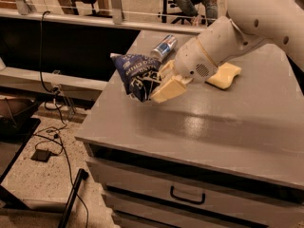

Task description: Pick blue chip bag

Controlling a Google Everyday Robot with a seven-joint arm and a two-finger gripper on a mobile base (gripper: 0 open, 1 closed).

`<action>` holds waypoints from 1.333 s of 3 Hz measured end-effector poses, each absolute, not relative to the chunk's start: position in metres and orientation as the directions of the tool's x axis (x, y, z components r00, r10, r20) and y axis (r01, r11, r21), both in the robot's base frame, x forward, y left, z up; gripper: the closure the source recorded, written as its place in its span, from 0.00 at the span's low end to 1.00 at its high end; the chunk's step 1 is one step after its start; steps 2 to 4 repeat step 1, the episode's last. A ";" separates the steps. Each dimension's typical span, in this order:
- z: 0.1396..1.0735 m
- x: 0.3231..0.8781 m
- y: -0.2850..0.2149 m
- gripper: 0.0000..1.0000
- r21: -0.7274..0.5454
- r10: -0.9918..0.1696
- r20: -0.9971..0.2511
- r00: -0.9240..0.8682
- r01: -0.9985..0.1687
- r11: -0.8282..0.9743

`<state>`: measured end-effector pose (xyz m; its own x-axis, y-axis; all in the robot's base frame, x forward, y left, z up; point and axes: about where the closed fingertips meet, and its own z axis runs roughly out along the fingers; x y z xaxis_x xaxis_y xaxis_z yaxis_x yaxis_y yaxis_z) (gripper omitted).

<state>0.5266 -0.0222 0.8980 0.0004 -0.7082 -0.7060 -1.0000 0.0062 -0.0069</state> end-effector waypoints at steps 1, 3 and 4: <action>0.898 0.527 -0.022 1.00 -0.007 -0.708 -0.706 0.000 -1.000 0.006; 0.898 0.527 -0.022 1.00 -0.007 -0.708 -0.706 0.000 -1.000 0.006; 0.898 0.527 -0.022 1.00 -0.007 -0.708 -0.706 0.000 -1.000 0.006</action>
Offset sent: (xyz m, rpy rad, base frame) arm 0.0000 0.0000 0.0000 0.0000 0.0000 0.0000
